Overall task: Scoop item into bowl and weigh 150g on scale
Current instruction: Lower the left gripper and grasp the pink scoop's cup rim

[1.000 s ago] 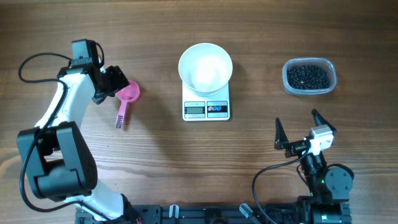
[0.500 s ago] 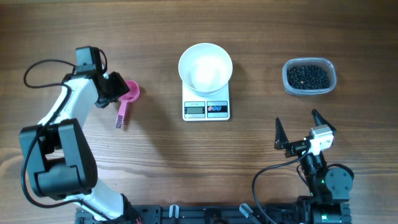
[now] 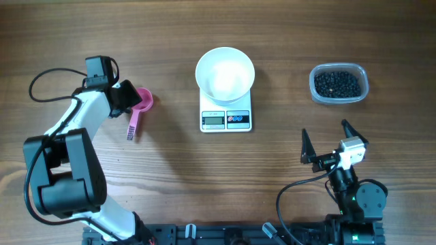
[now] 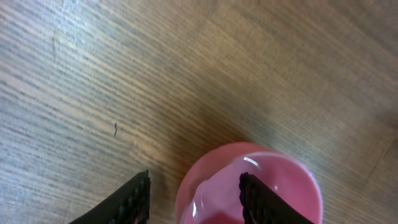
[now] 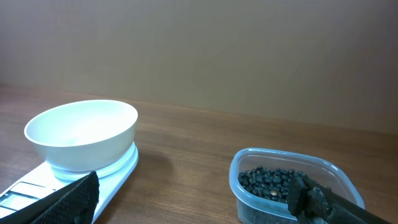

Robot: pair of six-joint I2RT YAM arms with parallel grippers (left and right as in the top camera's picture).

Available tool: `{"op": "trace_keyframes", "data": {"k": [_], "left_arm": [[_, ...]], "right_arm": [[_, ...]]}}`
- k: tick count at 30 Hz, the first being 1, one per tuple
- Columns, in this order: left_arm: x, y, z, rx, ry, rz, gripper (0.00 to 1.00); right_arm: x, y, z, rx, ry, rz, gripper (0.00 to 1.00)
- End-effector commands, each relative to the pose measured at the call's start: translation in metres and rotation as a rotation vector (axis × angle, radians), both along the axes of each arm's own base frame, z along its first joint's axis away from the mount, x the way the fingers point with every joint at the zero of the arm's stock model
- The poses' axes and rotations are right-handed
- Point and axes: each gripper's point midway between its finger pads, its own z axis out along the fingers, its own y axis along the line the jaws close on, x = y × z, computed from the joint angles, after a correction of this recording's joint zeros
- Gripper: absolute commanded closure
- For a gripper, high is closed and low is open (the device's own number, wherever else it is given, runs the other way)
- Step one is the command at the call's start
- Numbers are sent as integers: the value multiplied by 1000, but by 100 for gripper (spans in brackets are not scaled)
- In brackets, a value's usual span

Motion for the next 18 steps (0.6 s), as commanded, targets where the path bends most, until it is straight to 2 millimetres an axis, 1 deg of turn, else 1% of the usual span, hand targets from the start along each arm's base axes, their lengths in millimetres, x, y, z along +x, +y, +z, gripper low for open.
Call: {"op": "trace_keyframes", "data": {"k": [1, 2, 4, 7, 10, 11, 12, 15, 18], "left_arm": [[-3, -2, -12, -14, 26, 2, 51], [-4, -2, -15, -14, 32, 2, 53], [-6, -2, -20, -18, 48, 2, 65], [-12, -3, -28, -41, 82, 49, 78], [-15, -4, -30, -56, 99, 84, 89], [-16, -4, -30, -62, 103, 99, 94], [-17, -4, -30, -69, 107, 117, 96], [-23, -5, -32, -115, 138, 236, 96], [-37, -7, -36, -165, 202, 392, 96]], "right_arm": [[0, -1, 2, -5, -13, -5, 0], [0, -1, 2, -5, -13, -5, 0], [0, -1, 2, -5, -13, -6, 0], [0, -1, 2, -5, -13, -6, 0], [0, -1, 2, -5, -13, -6, 0], [0, -1, 2, -4, -13, -6, 0], [0, -1, 2, -5, -13, -6, 0], [0, -1, 2, -5, -13, -6, 0], [0, -1, 2, -5, -13, -5, 0]]}}
